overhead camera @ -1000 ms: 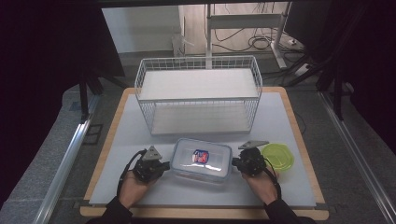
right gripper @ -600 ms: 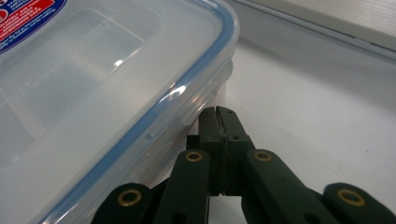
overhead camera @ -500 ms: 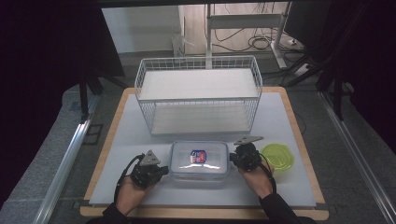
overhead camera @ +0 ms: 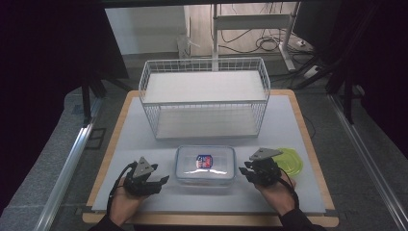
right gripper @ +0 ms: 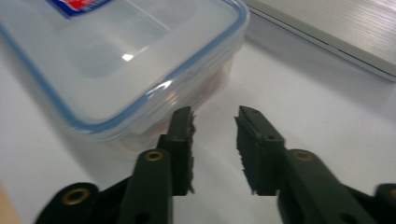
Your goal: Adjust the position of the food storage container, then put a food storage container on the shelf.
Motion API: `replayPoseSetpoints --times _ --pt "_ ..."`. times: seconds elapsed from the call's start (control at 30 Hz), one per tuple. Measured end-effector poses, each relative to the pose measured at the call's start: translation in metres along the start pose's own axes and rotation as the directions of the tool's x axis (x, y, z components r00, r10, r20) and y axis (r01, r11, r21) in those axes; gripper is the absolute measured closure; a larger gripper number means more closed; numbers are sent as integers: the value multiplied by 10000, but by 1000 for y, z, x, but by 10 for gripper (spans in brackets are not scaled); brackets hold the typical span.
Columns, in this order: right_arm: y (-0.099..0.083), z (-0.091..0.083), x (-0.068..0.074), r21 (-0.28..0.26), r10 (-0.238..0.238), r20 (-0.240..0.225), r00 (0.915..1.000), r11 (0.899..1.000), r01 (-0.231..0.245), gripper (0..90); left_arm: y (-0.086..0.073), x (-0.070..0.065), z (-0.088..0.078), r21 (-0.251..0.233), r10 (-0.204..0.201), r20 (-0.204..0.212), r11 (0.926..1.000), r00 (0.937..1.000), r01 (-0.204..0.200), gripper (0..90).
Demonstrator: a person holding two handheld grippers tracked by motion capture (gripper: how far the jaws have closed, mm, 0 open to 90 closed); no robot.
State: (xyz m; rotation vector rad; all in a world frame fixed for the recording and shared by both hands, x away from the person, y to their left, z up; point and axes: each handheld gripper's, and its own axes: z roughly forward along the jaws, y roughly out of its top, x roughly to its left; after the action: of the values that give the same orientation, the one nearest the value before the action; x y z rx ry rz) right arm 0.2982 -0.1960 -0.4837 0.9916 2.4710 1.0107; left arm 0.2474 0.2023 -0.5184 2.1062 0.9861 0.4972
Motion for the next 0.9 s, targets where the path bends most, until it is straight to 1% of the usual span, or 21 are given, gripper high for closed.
replayPoseSetpoints --times 0.1,0.17,0.23,0.3,0.33,0.37,0.47,0.5,0.53,0.6,0.73,0.77,0.9 --pt "-4 -3 2 -26 -89 -378 9992 10000 88 538 -5 1 -3 -129 -111 140 9999 9998 112 240" --pt "-9 -4 3 44 -37 -528 9986 10000 40 484 -9 2 -5 -118 -259 230 9996 9994 262 188" --pt "-14 -7 2 -7 43 -693 9976 10000 -44 443 -13 4 -7 -104 -383 276 9992 9989 386 148" --pt "-17 -10 2 -114 136 -679 9976 9998 -145 392 -15 6 -9 -226 -522 289 9983 9982 528 113" --pt "-18 -11 2 -152 150 -740 9971 9998 -162 373 -15 6 -9 -226 -522 289 9983 9982 528 98" --pt "-18 -11 3 -174 146 -737 9972 9997 -159 352 -15 7 -10 -443 -587 351 9972 9977 602 85" --pt "-18 -10 5 -165 -8 -699 9976 9999 -3 305 -15 6 -6 -424 -347 306 9985 9989 360 64" --pt "-18 -9 5 -185 -31 -637 9980 9998 20 293 -15 6 -5 -466 -243 375 9986 9990 260 52" --pt "-17 -9 5 -224 -19 -649 9979 9997 5 280 -15 6 -3 -489 -230 453 9985 9987 253 42" --pt "-17 -9 5 -332 52 -623 9980 9994 -72 256 -15 7 -2 -528 -312 488 9980 9983 338 39" --pt "-16 -9 4 -370 115 -646 9978 9992 -139 252 -14 8 -3 -549 -465 388 9973 9982 486 38" --pt "-16 -9 4 -326 181 -809 9966 9993 -208 253 -12 9 -4 -602 -532 445 9966 9976 558 41" --pt "-13 -9 5 -259 197 -876 9960 9994 -220 254 -6 7 -3 -328 -583 537 9977 9969 601 54"
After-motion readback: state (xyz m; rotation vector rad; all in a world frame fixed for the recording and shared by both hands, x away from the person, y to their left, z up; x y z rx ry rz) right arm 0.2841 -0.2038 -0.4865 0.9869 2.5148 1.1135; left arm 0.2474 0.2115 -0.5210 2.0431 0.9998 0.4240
